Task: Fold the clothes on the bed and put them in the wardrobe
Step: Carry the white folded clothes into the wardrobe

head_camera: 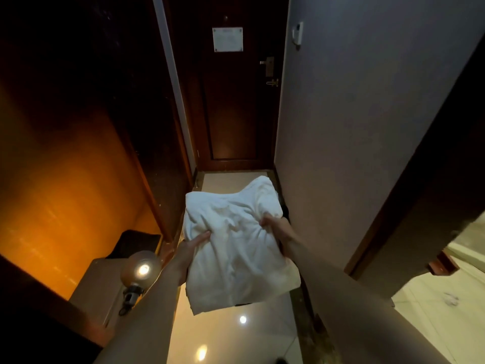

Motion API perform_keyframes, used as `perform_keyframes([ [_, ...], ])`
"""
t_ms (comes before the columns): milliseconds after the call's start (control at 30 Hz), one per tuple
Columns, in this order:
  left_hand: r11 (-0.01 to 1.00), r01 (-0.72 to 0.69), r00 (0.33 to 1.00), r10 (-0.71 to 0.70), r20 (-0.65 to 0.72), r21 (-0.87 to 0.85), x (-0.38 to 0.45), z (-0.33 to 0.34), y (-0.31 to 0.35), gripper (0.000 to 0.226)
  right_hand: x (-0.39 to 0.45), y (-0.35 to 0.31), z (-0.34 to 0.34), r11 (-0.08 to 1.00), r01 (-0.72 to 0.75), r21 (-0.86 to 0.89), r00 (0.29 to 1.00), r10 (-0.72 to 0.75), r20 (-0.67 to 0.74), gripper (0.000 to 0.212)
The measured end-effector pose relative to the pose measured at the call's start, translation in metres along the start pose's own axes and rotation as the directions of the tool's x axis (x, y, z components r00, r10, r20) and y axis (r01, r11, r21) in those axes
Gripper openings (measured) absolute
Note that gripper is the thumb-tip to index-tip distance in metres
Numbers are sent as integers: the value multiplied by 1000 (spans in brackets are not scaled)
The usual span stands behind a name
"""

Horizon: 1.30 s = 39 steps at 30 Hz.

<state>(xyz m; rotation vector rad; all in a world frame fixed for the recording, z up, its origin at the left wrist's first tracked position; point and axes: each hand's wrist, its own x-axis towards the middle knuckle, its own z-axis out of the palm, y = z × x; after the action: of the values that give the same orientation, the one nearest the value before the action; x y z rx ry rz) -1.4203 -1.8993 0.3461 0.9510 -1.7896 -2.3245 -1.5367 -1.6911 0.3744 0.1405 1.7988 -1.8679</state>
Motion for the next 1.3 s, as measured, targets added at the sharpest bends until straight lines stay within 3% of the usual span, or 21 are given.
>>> perform_keyframes([
  [200, 999, 11, 998, -13, -57, -30, 84, 4, 28, 94, 98, -35, 14, 999, -18, -48, 998, 20, 56, 63],
  [433, 994, -13, 985, -7, -175, -113, 161, 12, 64, 84, 204, -85, 39, 995, -30, -98, 984, 47, 173, 52],
  [633, 978, -34, 964, -22, -264, -205, 207, 2, 82, 65, 275, -116, 80, 987, -31, -160, 958, 75, 277, 60],
  [800, 969, -39, 934, -52, -354, -244, 244, -37, 90, 91, 318, -130, 135, 983, 3, -182, 927, 66, 369, 33],
  [1033, 947, -82, 897, -66, -436, -311, 311, -113, 106, 85, 402, -132, 242, 960, -7, -279, 863, 147, 484, 32],
  [1167, 931, -63, 889, -111, -444, -358, 351, -167, 122, 80, 450, -135, 315, 922, -27, -387, 816, 244, 524, 64],
  [1300, 912, -91, 856, -133, -499, -399, 381, -220, 138, 73, 485, -141, 386, 901, 20, -434, 765, 266, 587, 48],
])
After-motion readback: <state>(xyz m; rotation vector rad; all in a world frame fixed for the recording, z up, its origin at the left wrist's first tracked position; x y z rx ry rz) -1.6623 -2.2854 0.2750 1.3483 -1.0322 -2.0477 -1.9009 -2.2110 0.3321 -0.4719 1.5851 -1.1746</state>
